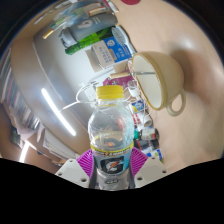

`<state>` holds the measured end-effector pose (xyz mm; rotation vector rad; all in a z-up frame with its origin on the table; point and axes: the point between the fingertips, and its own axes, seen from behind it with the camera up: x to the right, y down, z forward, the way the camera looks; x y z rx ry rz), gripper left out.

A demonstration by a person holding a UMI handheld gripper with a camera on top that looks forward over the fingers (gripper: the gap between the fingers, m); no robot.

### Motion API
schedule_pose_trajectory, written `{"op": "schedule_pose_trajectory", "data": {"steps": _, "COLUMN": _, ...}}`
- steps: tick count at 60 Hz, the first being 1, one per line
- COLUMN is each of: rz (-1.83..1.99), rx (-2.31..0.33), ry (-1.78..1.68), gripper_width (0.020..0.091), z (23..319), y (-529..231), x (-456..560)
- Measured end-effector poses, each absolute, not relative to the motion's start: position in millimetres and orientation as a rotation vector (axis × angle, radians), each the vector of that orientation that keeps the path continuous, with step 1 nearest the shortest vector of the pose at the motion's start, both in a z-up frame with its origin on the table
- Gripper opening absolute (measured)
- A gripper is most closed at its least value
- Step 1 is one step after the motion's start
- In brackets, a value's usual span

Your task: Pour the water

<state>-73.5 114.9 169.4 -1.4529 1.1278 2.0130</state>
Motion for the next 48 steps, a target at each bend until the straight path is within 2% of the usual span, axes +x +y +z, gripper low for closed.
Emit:
{"op": "schedule_pose_trajectory", "data": {"steps": 9, "rz": 2.163, "rx": -1.345, "ry": 1.243, "gripper_width": 0.0454, "z": 186.7, "y": 109.8, "x": -67.8}}
{"op": "schedule_pose_trajectory", "data": {"steps": 26, "rz": 2.255, "rx": -1.278, "ry": 1.359, "gripper_width": 0.0451, "z": 180.9, "y": 102.0, "x": -65.1}}
{"op": "schedule_pose_trajectory", "data": {"steps": 35, "rz": 2.209, "rx": -1.347, "ry": 1.331, "gripper_width": 0.0453, "z": 176.5, "y": 96.5, "x": -71.3}}
{"op": "schedule_pose_trajectory", "data": {"steps": 43, "rz": 2.010, "rx": -1.540, "ry": 0.978, "gripper_width": 0.0453, "z": 205.7, "y": 85.0, "x": -78.4}}
{"op": "schedule_pose_trajectory", "data": {"steps": 48, "rz": 1.816, "rx": -1.595, "ry": 0.653, "gripper_width": 0.0452, "z": 251.5, "y": 70.5, "x": -68.8}}
